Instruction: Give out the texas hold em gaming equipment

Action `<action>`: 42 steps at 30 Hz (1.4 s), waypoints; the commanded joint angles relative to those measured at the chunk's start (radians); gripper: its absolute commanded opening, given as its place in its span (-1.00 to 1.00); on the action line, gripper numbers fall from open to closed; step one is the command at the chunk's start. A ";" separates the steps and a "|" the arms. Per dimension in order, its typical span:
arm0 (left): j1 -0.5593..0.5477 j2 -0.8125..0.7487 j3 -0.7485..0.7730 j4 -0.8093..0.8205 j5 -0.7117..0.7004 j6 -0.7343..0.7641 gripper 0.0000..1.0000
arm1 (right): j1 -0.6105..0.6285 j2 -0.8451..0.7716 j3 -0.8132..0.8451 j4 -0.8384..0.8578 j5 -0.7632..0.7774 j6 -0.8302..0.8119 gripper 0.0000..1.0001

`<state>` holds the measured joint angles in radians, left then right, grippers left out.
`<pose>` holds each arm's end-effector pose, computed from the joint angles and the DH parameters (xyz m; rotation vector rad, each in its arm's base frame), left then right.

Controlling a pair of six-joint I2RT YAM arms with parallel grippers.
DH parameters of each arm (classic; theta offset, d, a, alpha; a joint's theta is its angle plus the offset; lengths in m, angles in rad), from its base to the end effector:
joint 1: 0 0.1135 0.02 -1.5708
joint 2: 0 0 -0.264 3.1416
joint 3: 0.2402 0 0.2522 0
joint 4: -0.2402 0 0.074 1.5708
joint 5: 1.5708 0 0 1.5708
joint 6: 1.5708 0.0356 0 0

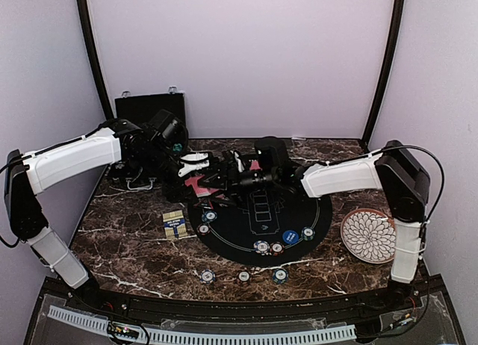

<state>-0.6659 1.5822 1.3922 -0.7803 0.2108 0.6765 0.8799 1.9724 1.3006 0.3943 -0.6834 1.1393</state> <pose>0.2599 -0.2137 0.3004 1.6373 1.9284 -0.2633 0.2694 0.3611 0.2232 -0.3087 2.3142 1.8680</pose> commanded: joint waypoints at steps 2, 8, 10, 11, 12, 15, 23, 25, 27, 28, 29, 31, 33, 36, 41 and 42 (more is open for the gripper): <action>0.003 -0.042 0.027 -0.013 0.025 0.000 -1.00 | 0.017 0.044 0.062 0.058 -0.032 0.020 0.65; 0.002 -0.040 0.028 -0.013 0.025 -0.003 -1.00 | 0.020 0.100 0.113 0.071 -0.051 0.043 0.65; 0.002 -0.040 0.028 -0.014 0.027 -0.003 -1.00 | 0.021 0.117 0.127 0.083 -0.055 0.056 0.65; 0.002 -0.040 0.029 -0.014 0.027 -0.003 -1.00 | 0.022 0.126 0.136 0.087 -0.057 0.062 0.64; 0.002 -0.038 0.030 -0.014 0.027 -0.003 -1.00 | 0.022 0.135 0.145 0.087 -0.060 0.066 0.65; 0.002 -0.040 0.030 -0.015 0.030 -0.002 -1.00 | 0.022 0.162 0.171 0.088 -0.066 0.078 0.64; 0.002 -0.044 0.026 -0.016 0.029 -0.003 -1.00 | 0.022 0.203 0.219 0.058 -0.079 0.081 0.63; 0.002 -0.046 0.025 -0.017 0.031 -0.004 -1.00 | 0.016 0.200 0.211 0.038 -0.073 0.071 0.61; 0.002 -0.046 0.024 -0.017 0.033 -0.004 -1.00 | 0.007 0.188 0.186 0.031 -0.063 0.068 0.60; 0.002 -0.048 0.023 -0.016 0.031 -0.005 -1.00 | 0.002 0.182 0.174 0.031 -0.060 0.067 0.59; 0.002 -0.050 0.022 -0.016 0.031 -0.004 -1.00 | -0.002 0.175 0.162 0.029 -0.059 0.066 0.58; 0.002 -0.052 0.023 -0.016 0.030 -0.003 -1.00 | -0.012 0.162 0.143 0.015 -0.051 0.055 0.57; 0.001 -0.053 0.024 -0.016 0.032 -0.003 -1.00 | -0.021 0.149 0.128 -0.008 -0.044 0.034 0.55; 0.002 -0.055 0.022 -0.015 0.032 -0.004 -1.00 | -0.031 0.127 0.107 -0.033 -0.038 0.014 0.53; 0.002 -0.060 0.016 -0.013 0.032 -0.005 -1.00 | -0.042 0.100 0.092 -0.065 -0.038 -0.010 0.48; 0.002 -0.060 0.016 -0.012 0.032 -0.005 -1.00 | -0.043 0.094 0.094 -0.078 -0.039 -0.017 0.47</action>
<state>-0.6659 1.5822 1.3922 -0.7933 0.2230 0.6762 0.8562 2.1044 1.4147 0.3950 -0.7441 1.1687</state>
